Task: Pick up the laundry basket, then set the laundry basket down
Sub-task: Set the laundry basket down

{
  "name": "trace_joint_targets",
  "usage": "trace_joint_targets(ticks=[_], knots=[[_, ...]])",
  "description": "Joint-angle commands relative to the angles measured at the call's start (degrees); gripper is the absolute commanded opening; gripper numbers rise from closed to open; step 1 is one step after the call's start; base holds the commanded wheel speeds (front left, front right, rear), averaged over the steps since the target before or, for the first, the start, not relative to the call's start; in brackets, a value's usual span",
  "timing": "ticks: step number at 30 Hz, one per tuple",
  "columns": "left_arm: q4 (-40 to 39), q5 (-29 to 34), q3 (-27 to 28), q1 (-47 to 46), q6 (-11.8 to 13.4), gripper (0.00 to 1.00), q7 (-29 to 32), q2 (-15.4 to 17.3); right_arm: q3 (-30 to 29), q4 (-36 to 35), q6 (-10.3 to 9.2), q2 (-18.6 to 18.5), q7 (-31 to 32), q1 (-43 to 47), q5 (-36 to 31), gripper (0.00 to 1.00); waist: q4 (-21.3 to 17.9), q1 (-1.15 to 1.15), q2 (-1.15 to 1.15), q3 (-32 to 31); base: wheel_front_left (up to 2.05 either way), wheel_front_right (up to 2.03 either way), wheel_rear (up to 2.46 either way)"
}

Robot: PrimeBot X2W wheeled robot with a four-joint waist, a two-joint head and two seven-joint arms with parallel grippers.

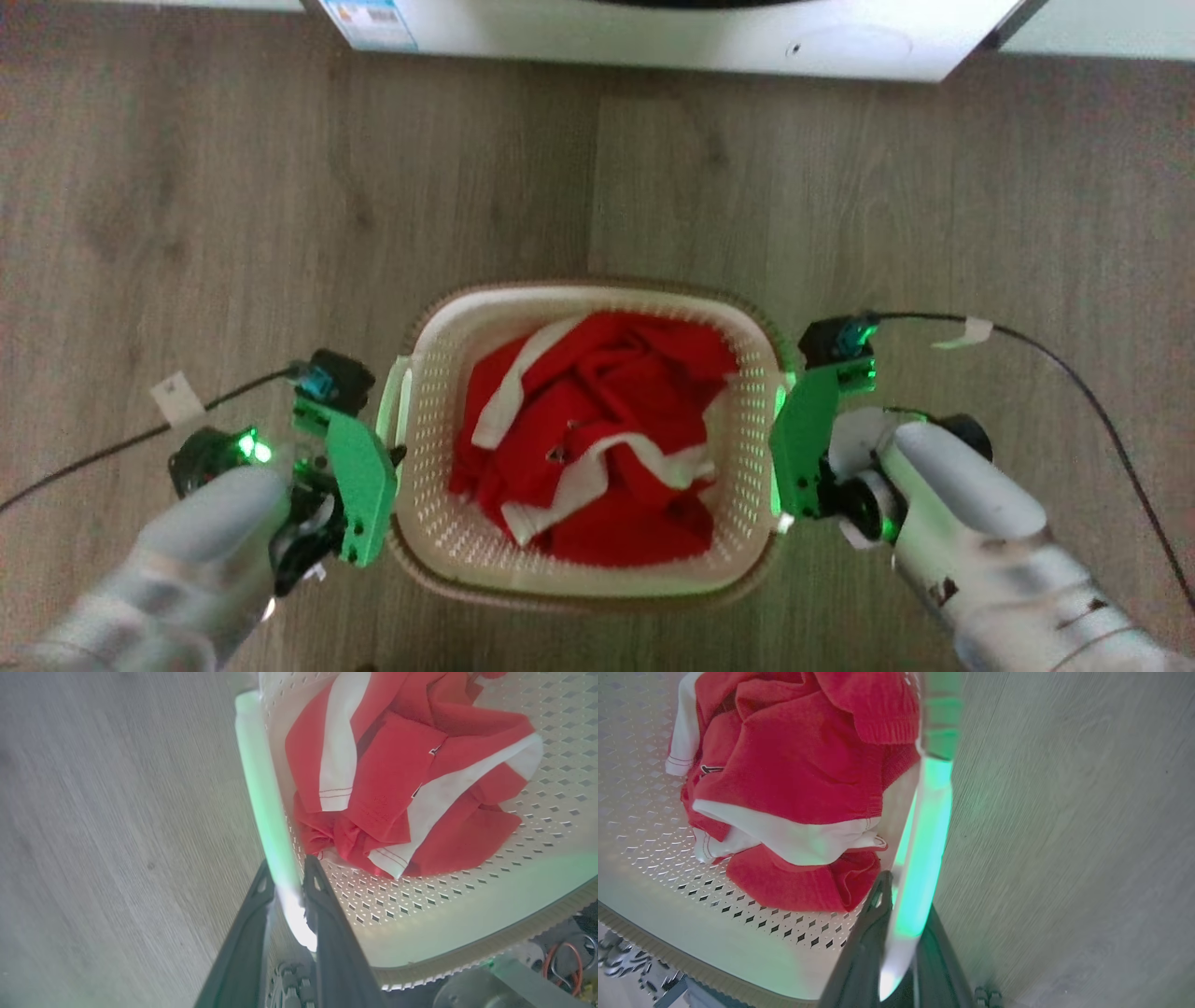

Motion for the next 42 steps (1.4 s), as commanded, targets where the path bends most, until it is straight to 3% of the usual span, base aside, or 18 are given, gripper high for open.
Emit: trace_joint_targets(ticks=[1, 20, 42], knots=[[-1.8, 1.2, 0.2, -1.9, -1.0, 0.00, -1.1, -1.6, 1.2, -3.3, 0.97, 3.2, -1.8, -2.4, -0.3, 0.00, 0.0, 0.00, 0.00, 3.0, 0.00, 0.00, 0.00], [5.0, 1.7, 0.2, -8.5, -1.0, 0.00, -6.3, -6.2, 0.4, 2.7, 0.97, 3.2, -9.9, -8.5, -2.7, 0.00, 0.5, 0.00, 0.00, 14.7, 0.00, 0.00, 0.00], [7.3, 3.9, 0.2, -8.6, -1.0, 0.00, -7.0, -8.3, 2.1, 6.7, 0.97, 3.2, -13.5, -10.5, -1.2, 0.00, 0.6, 0.00, 0.00, 17.0, 0.00, 0.00, 0.00]])
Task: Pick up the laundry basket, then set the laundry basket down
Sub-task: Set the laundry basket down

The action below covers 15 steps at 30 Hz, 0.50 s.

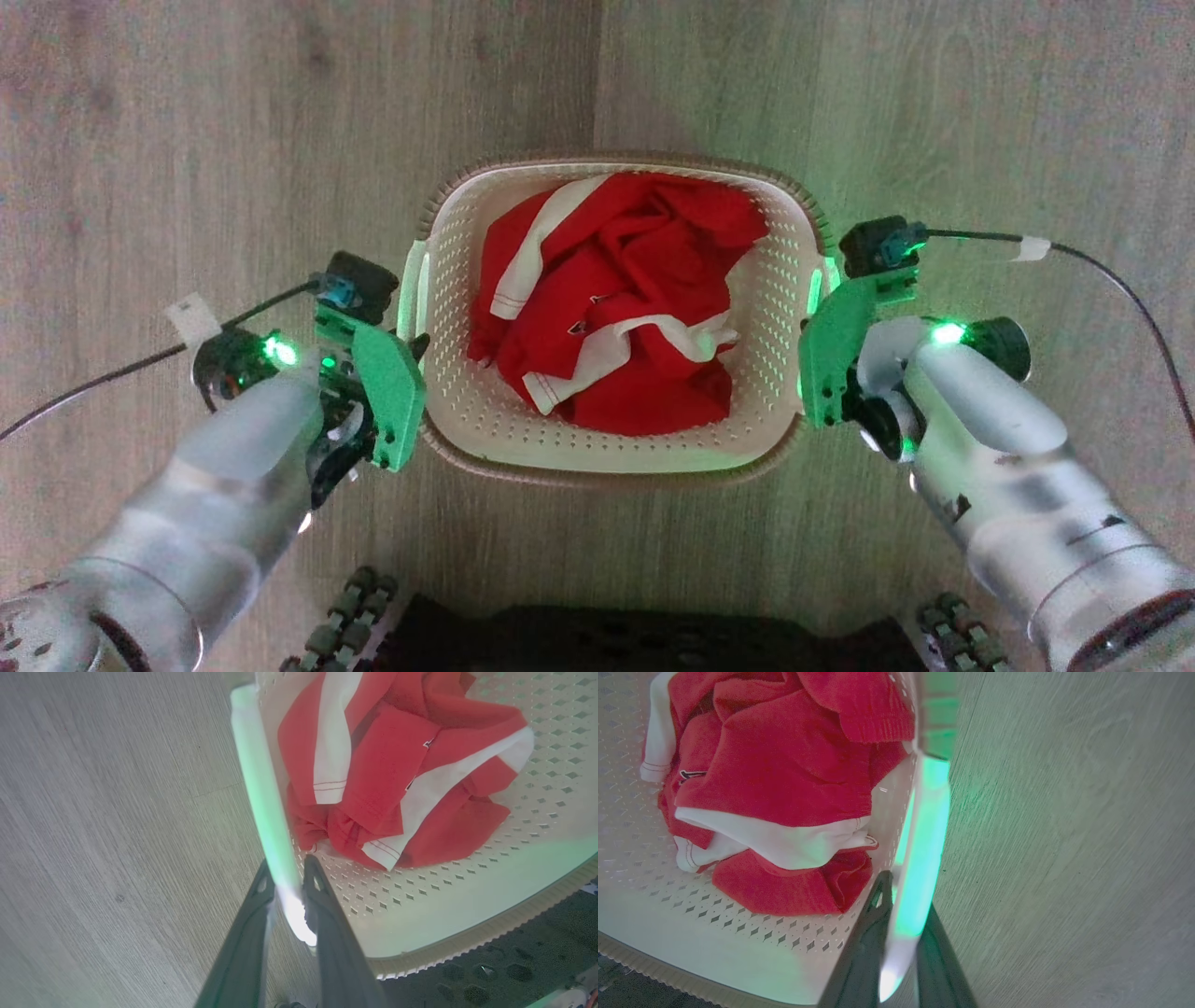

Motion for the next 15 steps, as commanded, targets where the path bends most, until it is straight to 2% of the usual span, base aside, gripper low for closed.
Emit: trace_joint_targets(ticks=[1, 15], knots=[[-1.9, 1.4, 0.1, 0.2, -0.9, 0.00, -0.2, -1.0, 1.9, -2.4, 0.96, 3.4, -1.0, -0.3, 0.6, 0.00, 0.0, 0.00, 0.00, 0.1, 0.00, 0.00, 0.00], [-1.2, 1.1, 0.1, -0.6, -0.9, 0.00, -0.4, -1.4, 2.3, -0.7, 0.96, 3.4, -1.8, -1.6, 0.8, 0.00, 0.4, 0.00, 0.00, 1.2, 0.00, 0.00, 0.00]])
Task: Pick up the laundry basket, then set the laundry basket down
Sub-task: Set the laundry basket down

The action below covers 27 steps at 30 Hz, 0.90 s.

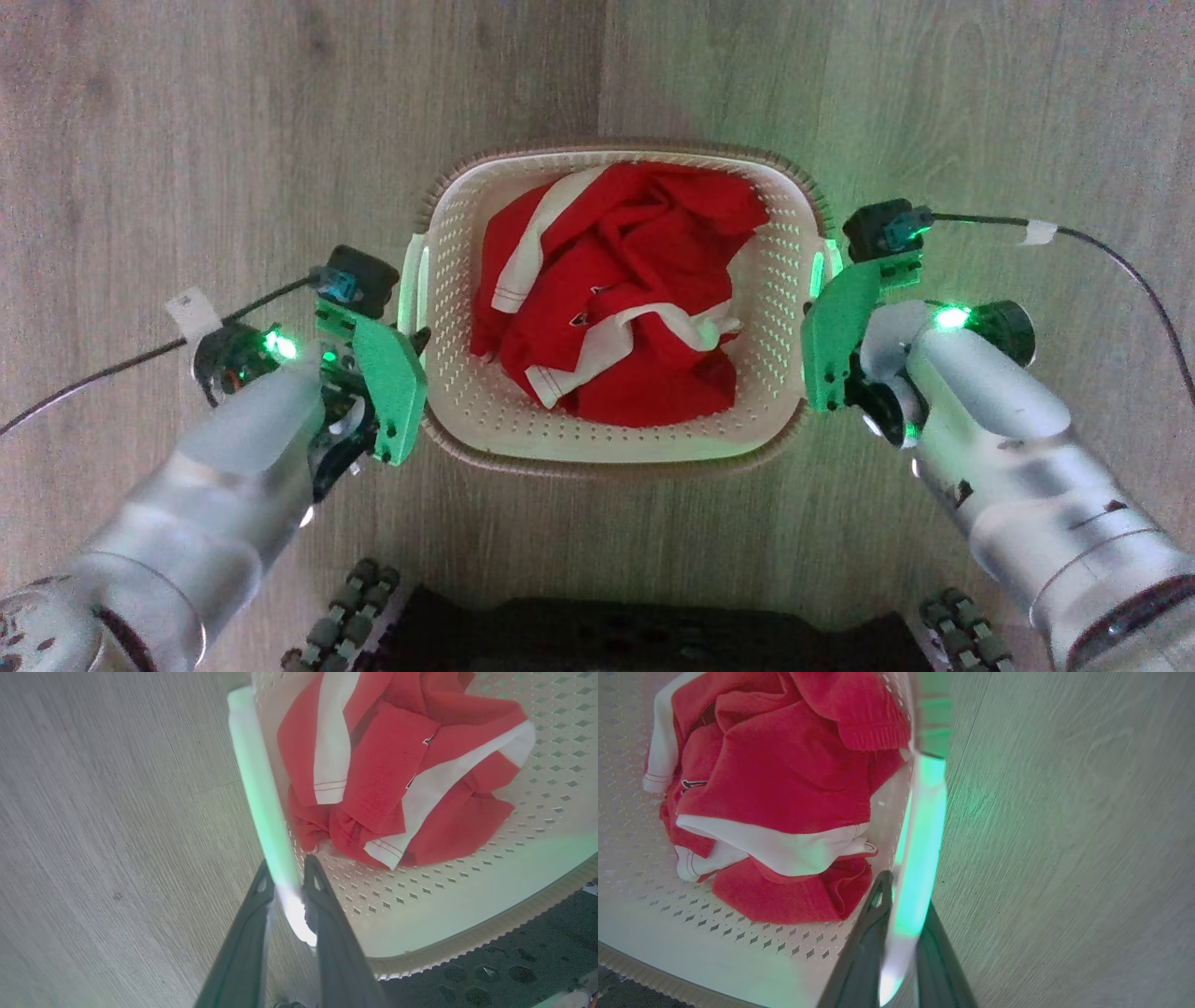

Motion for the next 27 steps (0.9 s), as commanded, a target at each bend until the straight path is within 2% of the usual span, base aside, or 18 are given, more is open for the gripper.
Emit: trace_joint_targets(ticks=[1, 8, 9, 11, 12, 13, 14, 15, 16, 27], knots=[[-1.8, 1.1, 0.0, -0.1, -0.9, 0.00, -0.4, -1.1, 1.5, -2.1, 0.92, 3.4, -0.7, 0.4, 0.4, 0.00, 0.1, 0.00, 0.00, 0.1, 0.00, 0.00, 0.00], [-1.6, 0.9, 0.0, -0.4, -0.9, 0.00, -0.3, -1.4, 1.4, -1.2, 0.92, 3.4, -1.1, -0.2, 0.0, 0.00, 0.3, 0.00, 0.00, 0.7, 0.00, 0.00, 0.00], [-1.5, 0.8, 0.0, -0.4, -0.9, 0.00, -0.3, -1.4, 1.4, -1.0, 0.92, 3.4, -1.1, -0.3, 0.0, 0.04, 0.4, 0.00, 0.00, 0.7, 0.00, 0.00, 0.00], [-1.3, 0.6, 0.0, -0.6, -0.9, 0.01, -0.3, -1.4, 1.3, -0.8, 0.92, 3.4, -1.1, -0.3, 0.0, 0.33, 0.5, 0.00, 0.00, 0.8, 0.00, 0.00, 0.00], [-1.1, 0.5, 0.0, -0.7, -0.9, 0.15, -0.4, -1.4, 1.2, -0.6, 0.92, 3.4, -1.1, -0.4, -0.1, 0.49, 0.5, 0.00, 0.00, 0.9, 0.00, 0.00, 0.00], [-0.9, 0.5, 0.0, -0.8, -0.9, 0.29, -0.6, -1.5, 1.1, -0.5, 0.92, 3.4, -1.3, -0.5, -0.3, 0.98, 0.5, 0.00, 0.00, 0.9, 0.00, 0.00, 0.00], [-0.5, 0.4, 0.0, -0.9, -0.9, 0.45, -0.7, -1.5, 1.0, -0.3, 0.92, 3.4, -1.5, -0.5, -0.3, 1.00, 0.5, 0.00, 0.00, 0.8, 0.00, 0.00, 0.00], [-0.1, 0.4, 0.0, -1.0, -0.9, 0.76, -0.9, -1.6, 1.0, -0.2, 0.92, 3.4, -1.6, -0.5, -0.4, 1.00, 0.6, 0.00, 0.00, 0.8, 0.00, 0.00, 0.00], [0.4, 0.4, 0.0, -1.1, -0.9, 1.00, -1.2, -1.7, 0.9, -0.1, 0.92, 3.4, -1.7, -0.5, -0.4, 1.00, 0.6, 0.00, 0.00, 0.8, 0.00, 0.00, 0.00], [3.4, 0.2, 0.0, -1.0, -0.9, 1.00, -1.5, -2.8, 0.7, 0.6, 0.92, 3.4, -2.1, -0.5, -0.3, 1.00, 0.7, 0.00, 0.00, -0.2, 0.00, 0.00, 0.00]])
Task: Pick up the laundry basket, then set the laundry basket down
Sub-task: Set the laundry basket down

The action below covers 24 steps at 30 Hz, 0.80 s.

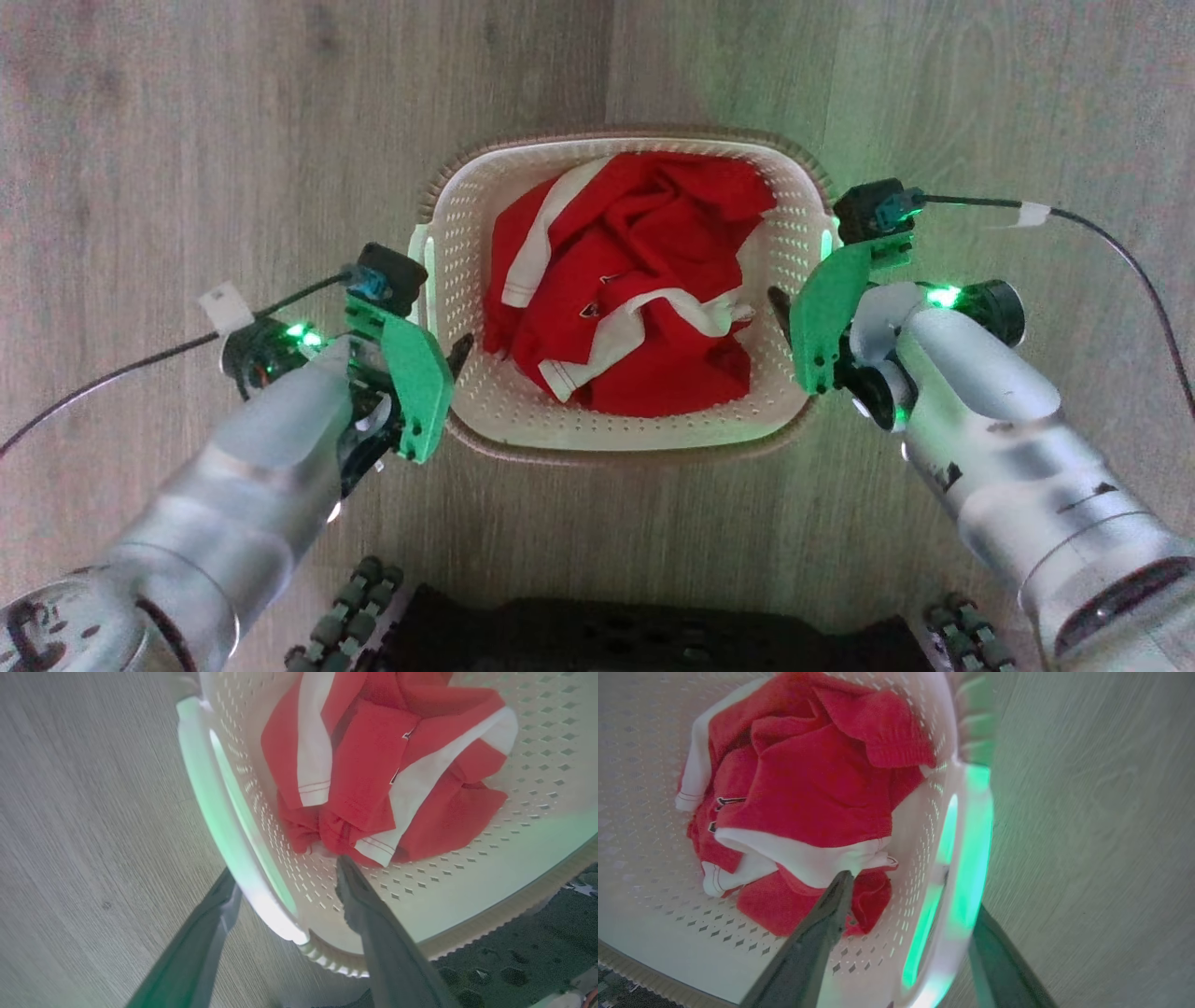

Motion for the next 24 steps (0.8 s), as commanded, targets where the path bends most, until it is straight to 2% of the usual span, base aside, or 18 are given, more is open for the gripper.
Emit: trace_joint_targets(ticks=[1, 24], knots=[[-0.1, 0.2, 0.5, 0.1, -0.4, 1.00, -0.5, 0.6, 0.7, -0.9, 0.84, 2.3, -0.6, 1.8, -0.1, 1.00, 0.1, 0.00, 0.00, -0.6, 0.00, 0.00, 0.00], [1.0, -0.8, 0.5, 3.4, -0.4, 1.00, -0.1, 1.0, 1.3, 1.5, 0.84, 2.3, 0.3, 3.0, 0.9, 1.00, -1.1, 0.00, 0.00, -7.6, 0.00, 0.00, 0.00]])
